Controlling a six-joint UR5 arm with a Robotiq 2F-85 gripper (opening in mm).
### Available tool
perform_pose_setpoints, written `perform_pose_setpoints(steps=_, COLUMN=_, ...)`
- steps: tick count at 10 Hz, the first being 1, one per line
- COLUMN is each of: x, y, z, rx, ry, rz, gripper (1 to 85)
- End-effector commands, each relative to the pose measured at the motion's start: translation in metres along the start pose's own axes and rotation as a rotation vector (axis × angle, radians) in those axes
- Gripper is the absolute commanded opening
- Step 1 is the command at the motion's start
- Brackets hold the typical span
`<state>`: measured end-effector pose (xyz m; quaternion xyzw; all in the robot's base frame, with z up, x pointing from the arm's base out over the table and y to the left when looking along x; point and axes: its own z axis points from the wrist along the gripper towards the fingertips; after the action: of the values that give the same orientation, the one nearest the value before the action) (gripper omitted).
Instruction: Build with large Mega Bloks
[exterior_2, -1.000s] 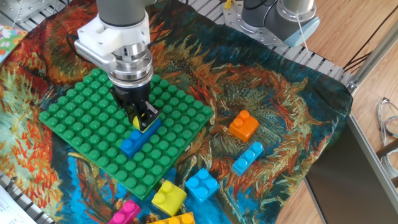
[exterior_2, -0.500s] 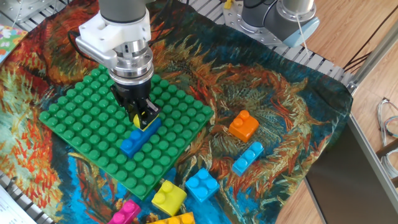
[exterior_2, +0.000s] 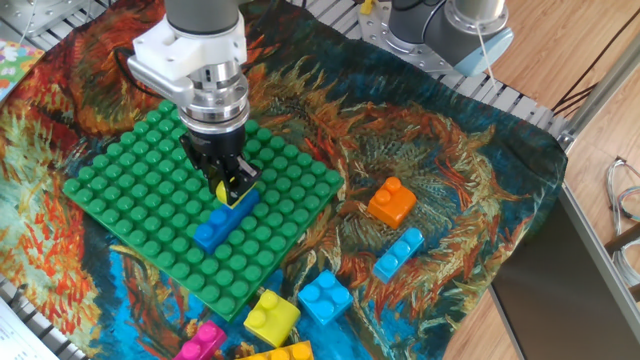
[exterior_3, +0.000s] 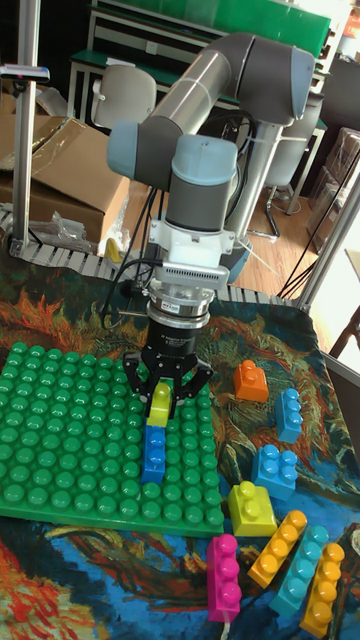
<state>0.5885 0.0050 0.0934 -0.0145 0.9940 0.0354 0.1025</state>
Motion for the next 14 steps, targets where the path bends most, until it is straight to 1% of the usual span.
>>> perform_pose_setpoints(steps=1, x=0.0, y=0.001, z=0.001, rx=-0.005, ry=-0.007, rz=0.002, gripper=1.3)
perform_pose_setpoints(steps=8, x=-0.002, y=0.001, z=0.004, rx=0.008, ry=0.001, rz=-0.015, gripper=1.3)
perform_pose_setpoints(steps=10, x=-0.001, y=0.001, z=0.008, rx=0.011, ry=0.0, rz=-0.023, gripper=1.3)
perform_pose_setpoints(steps=14, x=-0.004, y=0.001, z=0.012, rx=0.005, ry=-0.002, rz=-0.03, gripper=1.3)
